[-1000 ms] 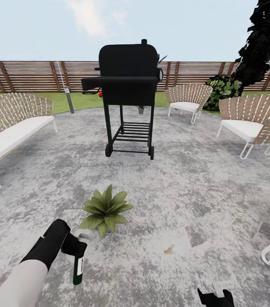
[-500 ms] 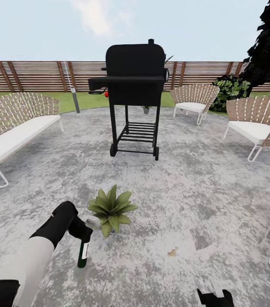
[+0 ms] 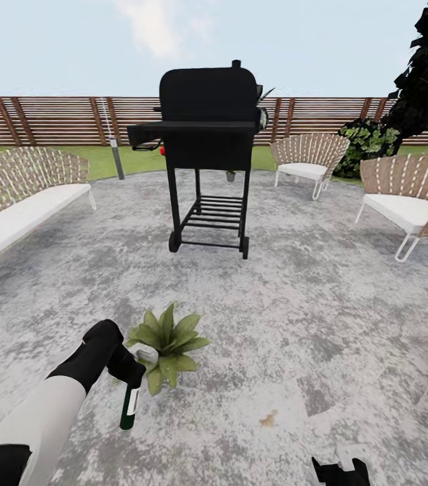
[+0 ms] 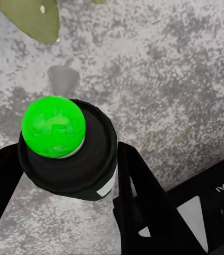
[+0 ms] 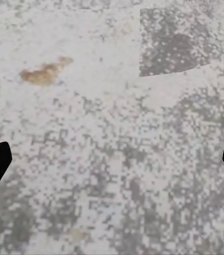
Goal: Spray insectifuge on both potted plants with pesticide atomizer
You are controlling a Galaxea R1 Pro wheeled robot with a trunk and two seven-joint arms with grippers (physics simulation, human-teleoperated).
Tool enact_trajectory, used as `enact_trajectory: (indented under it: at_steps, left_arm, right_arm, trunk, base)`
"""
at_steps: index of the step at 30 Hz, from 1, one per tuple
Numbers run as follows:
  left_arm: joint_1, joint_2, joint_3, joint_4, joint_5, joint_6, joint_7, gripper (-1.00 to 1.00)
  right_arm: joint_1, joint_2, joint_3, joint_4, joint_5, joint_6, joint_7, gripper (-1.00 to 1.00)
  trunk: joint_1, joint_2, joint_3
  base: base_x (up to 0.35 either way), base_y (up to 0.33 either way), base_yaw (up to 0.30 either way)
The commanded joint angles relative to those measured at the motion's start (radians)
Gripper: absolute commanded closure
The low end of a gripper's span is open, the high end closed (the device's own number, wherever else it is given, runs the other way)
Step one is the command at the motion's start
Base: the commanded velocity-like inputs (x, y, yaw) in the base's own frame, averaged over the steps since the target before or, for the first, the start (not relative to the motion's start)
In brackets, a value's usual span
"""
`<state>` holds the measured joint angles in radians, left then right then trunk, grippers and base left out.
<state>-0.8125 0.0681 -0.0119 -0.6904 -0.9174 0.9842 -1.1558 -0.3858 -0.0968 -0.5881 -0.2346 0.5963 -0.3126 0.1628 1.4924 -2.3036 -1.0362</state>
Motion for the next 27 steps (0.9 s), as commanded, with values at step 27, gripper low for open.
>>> enact_trajectory:
  at_steps: [27]
  left_arm:
    - [0.000, 0.009, 0.006, -0.001, -0.009, 0.007, -0.008, 1.00]
  right_arm:
    - [-0.001, 0.000, -0.009, 0.001, 0.003, -0.003, 0.006, -1.00]
  trunk:
    - [0.000, 0.000, 0.012]
  base:
    - [0.044, -0.141, 0.250]
